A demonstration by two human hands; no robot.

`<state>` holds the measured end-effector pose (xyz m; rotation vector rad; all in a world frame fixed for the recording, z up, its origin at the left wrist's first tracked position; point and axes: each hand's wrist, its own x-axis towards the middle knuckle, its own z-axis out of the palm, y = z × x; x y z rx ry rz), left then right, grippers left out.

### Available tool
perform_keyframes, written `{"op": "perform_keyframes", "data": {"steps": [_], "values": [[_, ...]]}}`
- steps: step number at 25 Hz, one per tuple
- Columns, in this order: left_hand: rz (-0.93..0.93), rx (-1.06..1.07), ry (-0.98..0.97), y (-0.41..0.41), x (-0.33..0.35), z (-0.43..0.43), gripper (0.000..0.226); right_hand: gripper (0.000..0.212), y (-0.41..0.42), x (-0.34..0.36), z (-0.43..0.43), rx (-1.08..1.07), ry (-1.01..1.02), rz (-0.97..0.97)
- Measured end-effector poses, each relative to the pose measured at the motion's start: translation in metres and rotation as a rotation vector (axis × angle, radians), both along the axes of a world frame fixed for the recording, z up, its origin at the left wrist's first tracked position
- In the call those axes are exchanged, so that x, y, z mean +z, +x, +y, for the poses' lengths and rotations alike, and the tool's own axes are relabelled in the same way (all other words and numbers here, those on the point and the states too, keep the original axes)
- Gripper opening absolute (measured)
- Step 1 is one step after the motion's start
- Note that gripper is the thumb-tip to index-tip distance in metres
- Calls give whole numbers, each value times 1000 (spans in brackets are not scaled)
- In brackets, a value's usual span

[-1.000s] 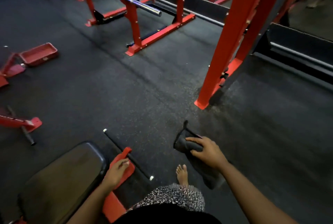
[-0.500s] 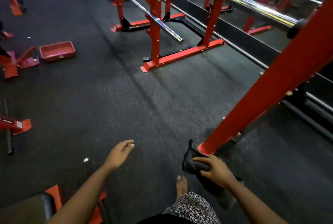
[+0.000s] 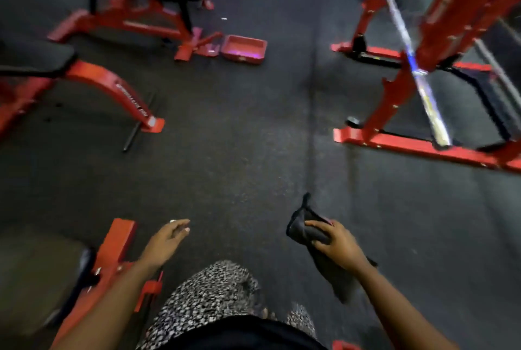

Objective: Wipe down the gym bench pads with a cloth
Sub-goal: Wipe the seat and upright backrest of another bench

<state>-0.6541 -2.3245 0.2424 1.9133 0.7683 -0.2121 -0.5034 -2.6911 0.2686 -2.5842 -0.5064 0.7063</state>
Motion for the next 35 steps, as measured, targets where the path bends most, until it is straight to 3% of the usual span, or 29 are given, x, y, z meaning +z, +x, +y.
{"op": "perform_keyframes", "data": {"steps": [5, 9, 20, 29, 35], "values": [[65, 413, -27, 12, -27, 49, 27, 49, 120, 8, 178, 392, 144, 9], [120, 640, -76, 56, -33, 103, 28, 50, 180, 9, 299, 541, 210, 90], [29, 850, -130, 228, 9, 325, 31, 53, 398, 8, 530, 687, 61, -17], [115, 1121, -230, 262, -2, 535, 38, 52, 453, -2, 853, 891, 142, -2], [-118, 1377, -382, 288, -7, 688, 44, 51, 430, 20, 1062, 1053, 176, -29]]}}
